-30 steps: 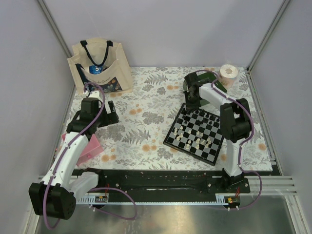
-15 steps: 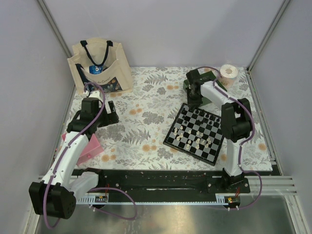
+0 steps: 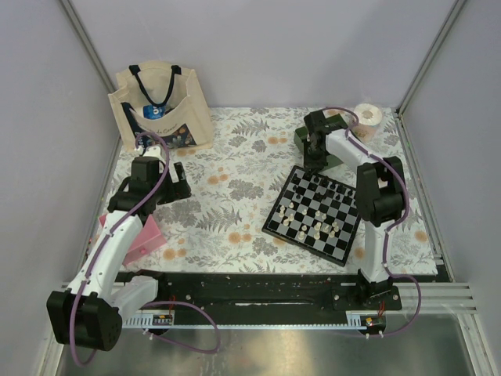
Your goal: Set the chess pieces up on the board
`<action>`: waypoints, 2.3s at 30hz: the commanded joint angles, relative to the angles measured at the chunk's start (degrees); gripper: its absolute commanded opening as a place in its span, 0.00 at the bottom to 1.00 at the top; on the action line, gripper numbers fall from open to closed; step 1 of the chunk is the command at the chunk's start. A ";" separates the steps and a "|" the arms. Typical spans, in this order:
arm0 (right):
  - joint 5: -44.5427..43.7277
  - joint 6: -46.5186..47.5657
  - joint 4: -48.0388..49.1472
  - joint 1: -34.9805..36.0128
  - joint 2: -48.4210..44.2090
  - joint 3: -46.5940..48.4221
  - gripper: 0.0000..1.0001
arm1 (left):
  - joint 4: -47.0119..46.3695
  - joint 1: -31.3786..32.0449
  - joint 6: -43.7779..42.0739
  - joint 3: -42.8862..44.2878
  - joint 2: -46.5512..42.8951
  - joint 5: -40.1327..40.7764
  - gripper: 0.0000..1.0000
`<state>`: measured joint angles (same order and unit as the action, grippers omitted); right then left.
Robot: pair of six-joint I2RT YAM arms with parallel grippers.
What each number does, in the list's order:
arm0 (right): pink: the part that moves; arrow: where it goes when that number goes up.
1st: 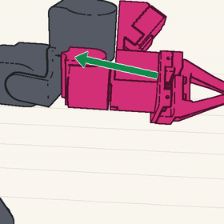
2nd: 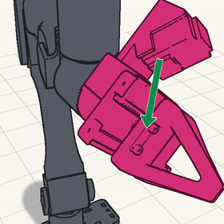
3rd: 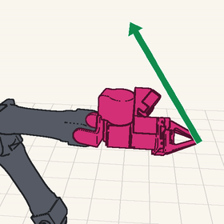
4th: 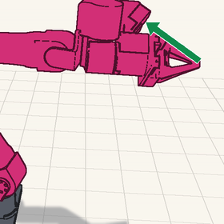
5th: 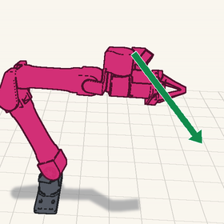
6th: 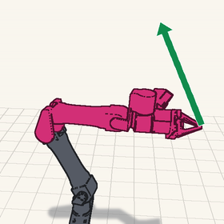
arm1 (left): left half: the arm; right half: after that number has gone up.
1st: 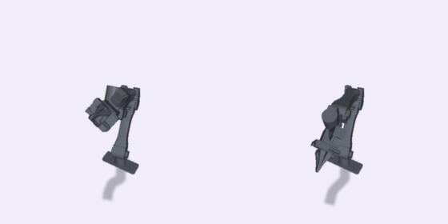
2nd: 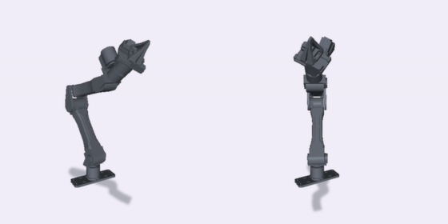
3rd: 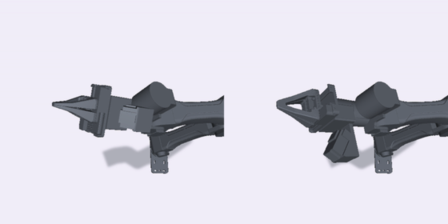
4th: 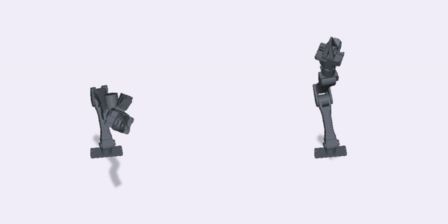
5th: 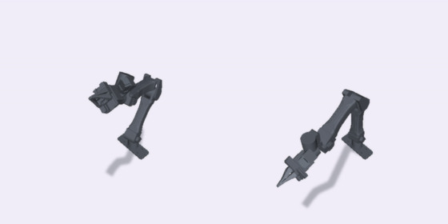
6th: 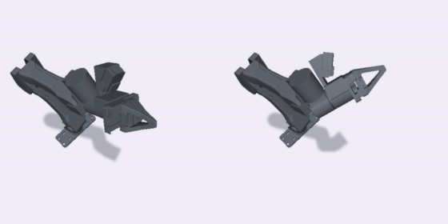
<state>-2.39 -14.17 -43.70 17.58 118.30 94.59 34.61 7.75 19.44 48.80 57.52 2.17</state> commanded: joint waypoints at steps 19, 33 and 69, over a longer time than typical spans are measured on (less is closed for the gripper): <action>2.21 -0.33 1.34 -0.09 -0.53 0.16 0.46 | -1.30 -0.19 -0.55 2.36 0.23 -0.15 0.99; 3.80 0.37 0.28 0.43 -5.97 3.15 0.52 | -1.39 -0.19 -0.55 2.36 -0.48 -0.42 0.99; 2.74 4.77 -5.43 5.97 4.04 8.86 0.47 | -1.39 -0.19 -0.55 2.44 0.05 -0.42 0.99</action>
<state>0.97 -10.04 -48.16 23.31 121.82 101.06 34.61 7.75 19.44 48.84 57.82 2.15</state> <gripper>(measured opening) 0.469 0.988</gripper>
